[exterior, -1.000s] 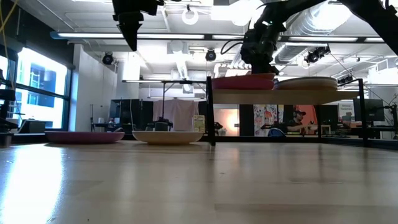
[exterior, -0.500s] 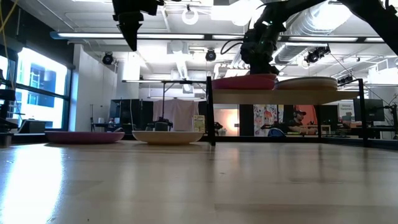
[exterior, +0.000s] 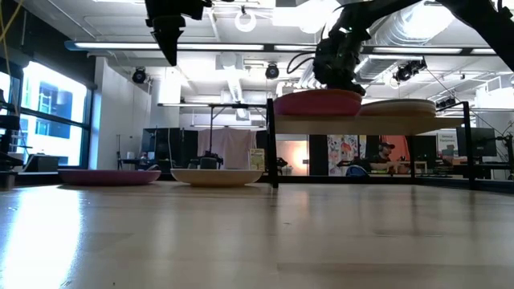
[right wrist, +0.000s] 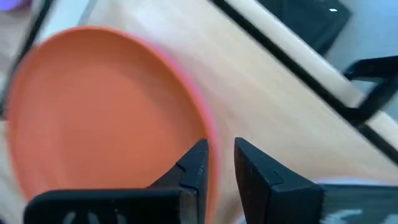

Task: Place and stack plates onto a shelf
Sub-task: Stack the purple plate on top of the orange plate on the shelf

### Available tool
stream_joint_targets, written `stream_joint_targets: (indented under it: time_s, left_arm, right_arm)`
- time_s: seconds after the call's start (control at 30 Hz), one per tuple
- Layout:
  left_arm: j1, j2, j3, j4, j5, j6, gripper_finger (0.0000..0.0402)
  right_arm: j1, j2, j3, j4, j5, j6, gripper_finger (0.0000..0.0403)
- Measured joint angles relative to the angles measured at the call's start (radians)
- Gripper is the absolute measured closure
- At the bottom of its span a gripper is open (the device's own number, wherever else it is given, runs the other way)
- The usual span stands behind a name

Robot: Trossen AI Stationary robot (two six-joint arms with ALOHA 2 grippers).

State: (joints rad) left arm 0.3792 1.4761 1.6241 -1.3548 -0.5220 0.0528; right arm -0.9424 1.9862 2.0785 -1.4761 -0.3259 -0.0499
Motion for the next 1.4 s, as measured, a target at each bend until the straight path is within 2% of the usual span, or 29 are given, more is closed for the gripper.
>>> stream_joint_targets:
  time_s: [0.13, 0.43, 0.57, 0.77, 1.07, 1.4]
  left_arm:
    - [0.000, 0.000, 0.000, 0.000, 0.019, -0.007, 0.0266]
    - [-0.001, 0.000, -0.006, 0.024, 0.067, -0.048, 0.0266]
    - [0.013, 0.000, -0.051, 0.020, 0.141, -0.085, 0.0266]
    - [0.028, 0.000, -0.165, 0.071, 0.174, -0.091, 0.0266]
    - [0.083, 0.000, -0.339, 0.076, 0.271, -0.311, 0.0266]
    - [0.099, 0.000, -0.538, 0.129, 0.315, -0.429, 0.0266]
  right_arm:
    - [-0.001, 0.000, 0.003, 0.000, 0.026, -0.003, 0.0350]
    - [0.035, -0.002, 0.115, -0.056, -0.033, -0.018, 0.0350]
    - [0.084, -0.002, 0.181, -0.096, -0.040, -0.011, 0.0350]
    - [0.188, -0.013, 0.221, -0.094, -0.086, -0.019, 0.0350]
    - [0.326, -0.014, 0.231, -0.095, -0.090, -0.021, 0.0350]
    - [0.395, -0.014, 0.231, -0.095, -0.089, -0.021, 0.0350]
